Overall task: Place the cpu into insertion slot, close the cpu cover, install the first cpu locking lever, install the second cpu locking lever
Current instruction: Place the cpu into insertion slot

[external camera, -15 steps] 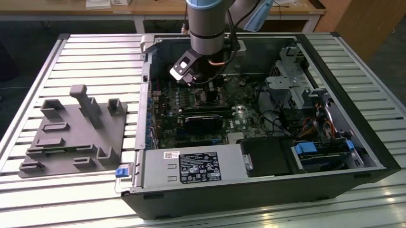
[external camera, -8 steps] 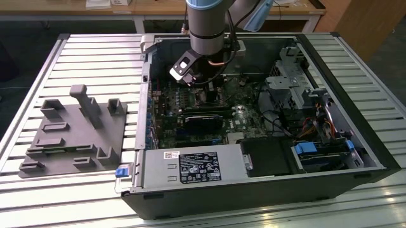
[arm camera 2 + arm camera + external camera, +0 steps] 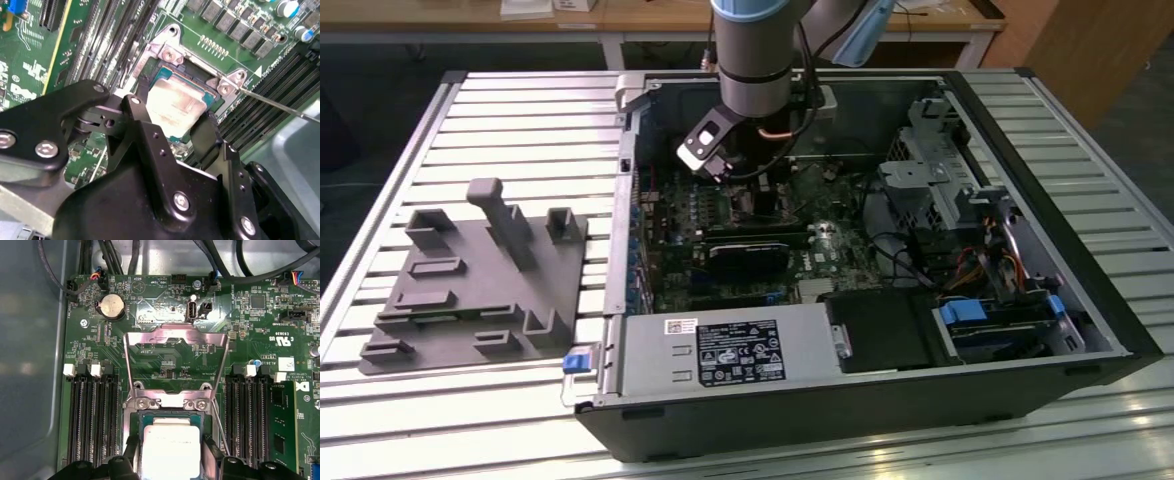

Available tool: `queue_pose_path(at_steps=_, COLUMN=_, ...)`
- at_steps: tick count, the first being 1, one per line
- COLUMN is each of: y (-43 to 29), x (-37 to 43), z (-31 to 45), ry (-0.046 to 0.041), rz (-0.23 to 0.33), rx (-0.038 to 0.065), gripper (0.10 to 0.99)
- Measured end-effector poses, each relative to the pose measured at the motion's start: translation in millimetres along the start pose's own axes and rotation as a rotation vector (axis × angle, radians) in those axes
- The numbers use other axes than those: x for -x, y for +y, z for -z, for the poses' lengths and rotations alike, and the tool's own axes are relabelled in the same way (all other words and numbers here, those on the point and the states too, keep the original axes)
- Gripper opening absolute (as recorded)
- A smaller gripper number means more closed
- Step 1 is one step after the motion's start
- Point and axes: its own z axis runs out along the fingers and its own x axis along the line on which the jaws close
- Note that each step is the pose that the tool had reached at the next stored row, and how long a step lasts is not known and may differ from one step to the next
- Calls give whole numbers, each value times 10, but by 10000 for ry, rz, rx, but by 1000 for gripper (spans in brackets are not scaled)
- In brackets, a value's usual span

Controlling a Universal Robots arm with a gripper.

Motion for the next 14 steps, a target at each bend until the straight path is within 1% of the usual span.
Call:
queue_pose_path(at_steps=4, y=0, x=0, z=6, ry=-2, rz=0, rx=-1, gripper=608)
queue_pose_path(at_steps=9, y=4, x=-1, z=50, ry=-1, rz=0, rx=-1, gripper=608)
queue_pose_path(at_steps=14, y=5, x=-1, z=53, ry=0, rz=0, rx=0, gripper=608)
